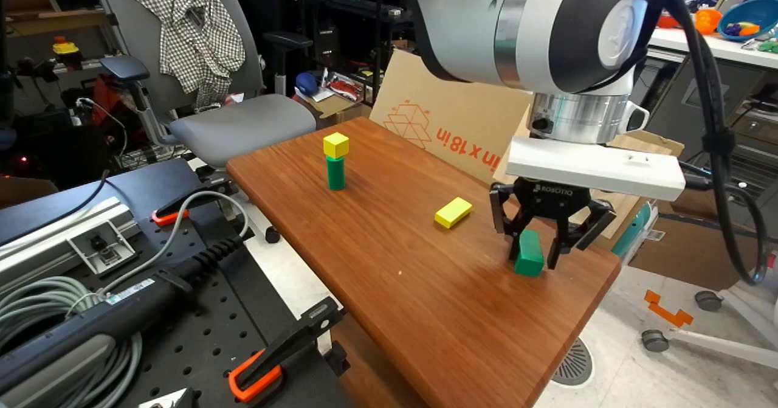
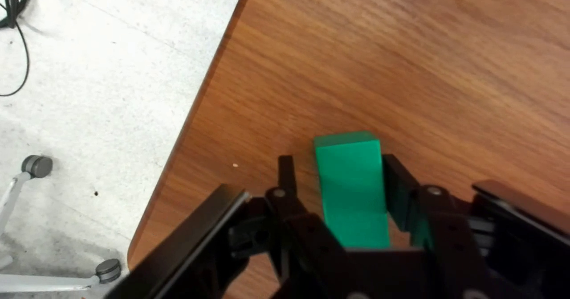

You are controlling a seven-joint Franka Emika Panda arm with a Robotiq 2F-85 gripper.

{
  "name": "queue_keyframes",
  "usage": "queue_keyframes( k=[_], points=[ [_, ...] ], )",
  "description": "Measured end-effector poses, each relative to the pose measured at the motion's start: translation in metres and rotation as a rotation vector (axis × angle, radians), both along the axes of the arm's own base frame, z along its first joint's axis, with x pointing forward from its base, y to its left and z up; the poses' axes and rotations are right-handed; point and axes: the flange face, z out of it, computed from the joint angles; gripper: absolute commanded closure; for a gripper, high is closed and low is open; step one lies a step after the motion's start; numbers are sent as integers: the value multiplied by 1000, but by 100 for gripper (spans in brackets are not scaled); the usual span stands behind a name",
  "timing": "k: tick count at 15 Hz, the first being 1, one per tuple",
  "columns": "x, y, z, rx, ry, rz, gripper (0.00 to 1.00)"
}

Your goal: Move the rectangular block backward, place the yellow rectangular block above it, then place the yellow cube at the top of the stack

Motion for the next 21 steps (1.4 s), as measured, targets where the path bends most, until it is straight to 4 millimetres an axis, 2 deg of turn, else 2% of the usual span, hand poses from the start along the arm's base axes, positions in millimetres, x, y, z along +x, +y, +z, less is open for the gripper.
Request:
queue_keyframes(
  k=[1,2,7,10,12,15,18,21],
  points=[
    [-1,1,-2,2,4,8,88],
    [-1,1,-5,4,9,16,91],
    [-2,2,-4,12,-3,86,91],
    [-16,6,0,30,-41,191,91],
    [-36,12,5,56,-39,282,91],
    [-77,26,4,109,16,424,91],
    [-124,49,-4,151,92,565,91],
    [-153,74,-5,132,128,717,91]
  ],
)
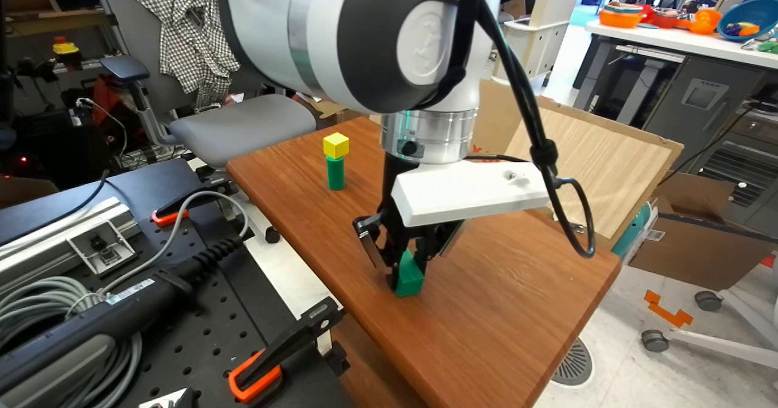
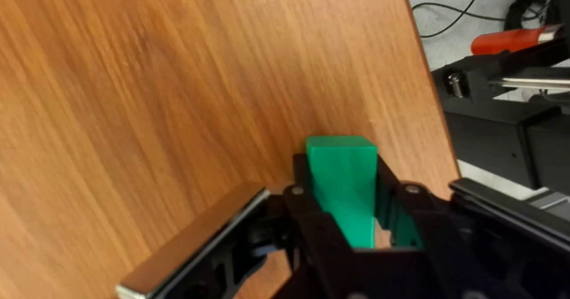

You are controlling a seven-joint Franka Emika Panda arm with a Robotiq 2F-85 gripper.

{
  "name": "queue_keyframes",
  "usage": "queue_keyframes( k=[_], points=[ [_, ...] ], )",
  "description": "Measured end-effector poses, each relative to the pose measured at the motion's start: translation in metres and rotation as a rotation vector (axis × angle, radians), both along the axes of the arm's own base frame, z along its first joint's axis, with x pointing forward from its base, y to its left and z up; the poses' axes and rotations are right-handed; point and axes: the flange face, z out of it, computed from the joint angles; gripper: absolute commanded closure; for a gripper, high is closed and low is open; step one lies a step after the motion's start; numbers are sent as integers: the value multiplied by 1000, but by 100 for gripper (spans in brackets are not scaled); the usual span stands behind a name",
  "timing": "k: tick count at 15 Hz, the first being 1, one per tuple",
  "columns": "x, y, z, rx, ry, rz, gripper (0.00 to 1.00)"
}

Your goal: Move the rectangular block backward, place the yellow rectangular block above it, then place the yellow cube at the top of the stack

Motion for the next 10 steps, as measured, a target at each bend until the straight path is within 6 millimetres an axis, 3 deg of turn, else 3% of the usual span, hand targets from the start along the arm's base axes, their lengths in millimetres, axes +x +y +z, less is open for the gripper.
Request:
queue_keyframes(
  k=[5,10],
  points=[
    [-15,28,-1,-82,-56,268,91],
    [-15,36,3,-154,-164,410,91]
  ],
)
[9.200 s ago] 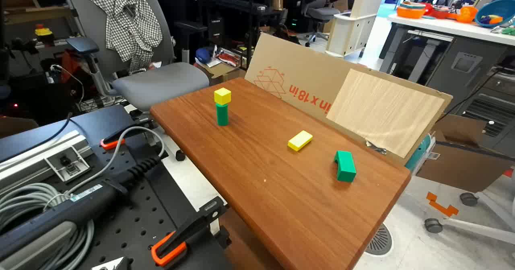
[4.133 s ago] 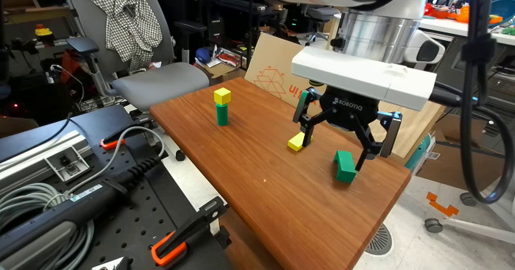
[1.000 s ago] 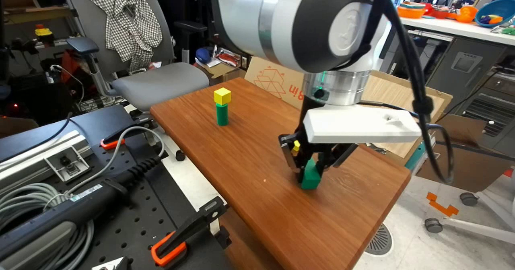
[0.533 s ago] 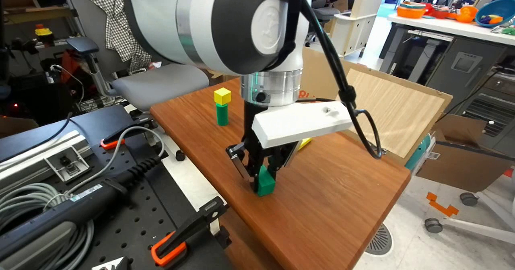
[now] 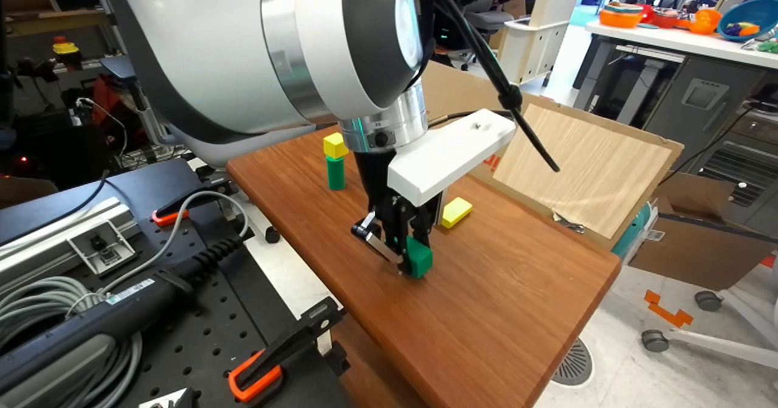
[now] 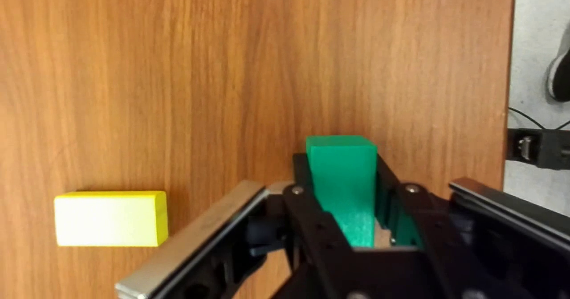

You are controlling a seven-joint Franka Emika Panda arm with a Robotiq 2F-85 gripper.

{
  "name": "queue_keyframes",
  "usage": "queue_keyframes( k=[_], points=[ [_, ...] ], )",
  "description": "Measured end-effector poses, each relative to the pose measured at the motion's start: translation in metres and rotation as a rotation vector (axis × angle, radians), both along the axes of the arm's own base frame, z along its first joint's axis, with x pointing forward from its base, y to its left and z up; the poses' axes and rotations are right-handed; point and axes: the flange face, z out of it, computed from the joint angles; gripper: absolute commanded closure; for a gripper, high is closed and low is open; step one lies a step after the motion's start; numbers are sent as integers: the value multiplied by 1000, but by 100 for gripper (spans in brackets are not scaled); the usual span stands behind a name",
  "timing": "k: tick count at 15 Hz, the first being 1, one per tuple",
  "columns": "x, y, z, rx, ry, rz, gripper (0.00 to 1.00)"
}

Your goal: Move the rectangular block backward, place the yellow rectangular block above it, then place the yellow cube at the top of the stack

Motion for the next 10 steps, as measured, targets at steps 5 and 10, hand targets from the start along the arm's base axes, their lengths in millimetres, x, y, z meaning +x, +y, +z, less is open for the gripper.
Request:
queue_keyframes(
  k=[5,10],
  points=[
    [0,3,-6,-28,-25,-24,91],
    [-1,4,-10,-14,-26,-85,27]
  ],
)
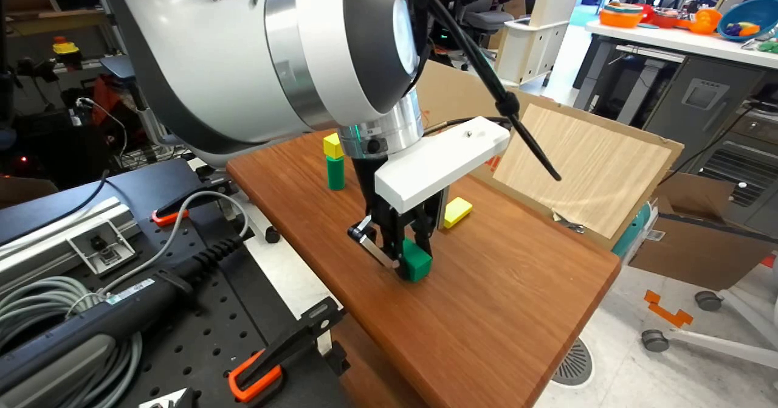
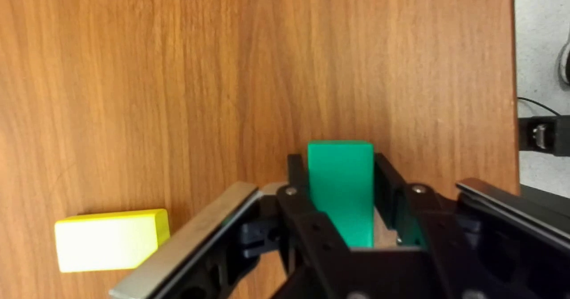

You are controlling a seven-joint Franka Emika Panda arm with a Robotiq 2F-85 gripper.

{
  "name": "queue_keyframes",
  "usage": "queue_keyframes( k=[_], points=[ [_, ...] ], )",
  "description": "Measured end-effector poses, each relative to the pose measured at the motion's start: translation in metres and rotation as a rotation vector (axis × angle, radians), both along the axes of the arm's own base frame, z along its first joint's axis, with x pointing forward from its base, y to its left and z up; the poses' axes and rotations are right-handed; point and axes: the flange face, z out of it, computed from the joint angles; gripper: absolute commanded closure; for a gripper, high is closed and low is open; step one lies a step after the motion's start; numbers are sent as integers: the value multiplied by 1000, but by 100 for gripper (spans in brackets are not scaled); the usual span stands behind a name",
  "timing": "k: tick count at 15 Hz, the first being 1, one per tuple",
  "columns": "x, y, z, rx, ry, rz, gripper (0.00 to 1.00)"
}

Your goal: Move the rectangular block backward, place the yellow rectangular block above it, then place the yellow cube at the top of the stack

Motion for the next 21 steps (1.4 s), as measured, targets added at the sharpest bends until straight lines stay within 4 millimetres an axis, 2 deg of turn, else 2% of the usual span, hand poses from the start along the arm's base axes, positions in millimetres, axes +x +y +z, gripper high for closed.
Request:
queue_keyframes(
  k=[3,4,8,11,13,16,19,21],
  points=[
    [0,2,-5,23,10,-60,4],
    [0,3,-6,30,14,-78,1],
    [2,5,-9,63,33,-111,0],
    [2,2,-2,114,24,-182,0],
    [2,-5,12,145,21,-287,0],
    [5,-22,45,172,-2,-453,0],
    [14,-37,81,192,-29,-621,0],
    [22,-40,98,203,-41,-730,0]
  ],
)
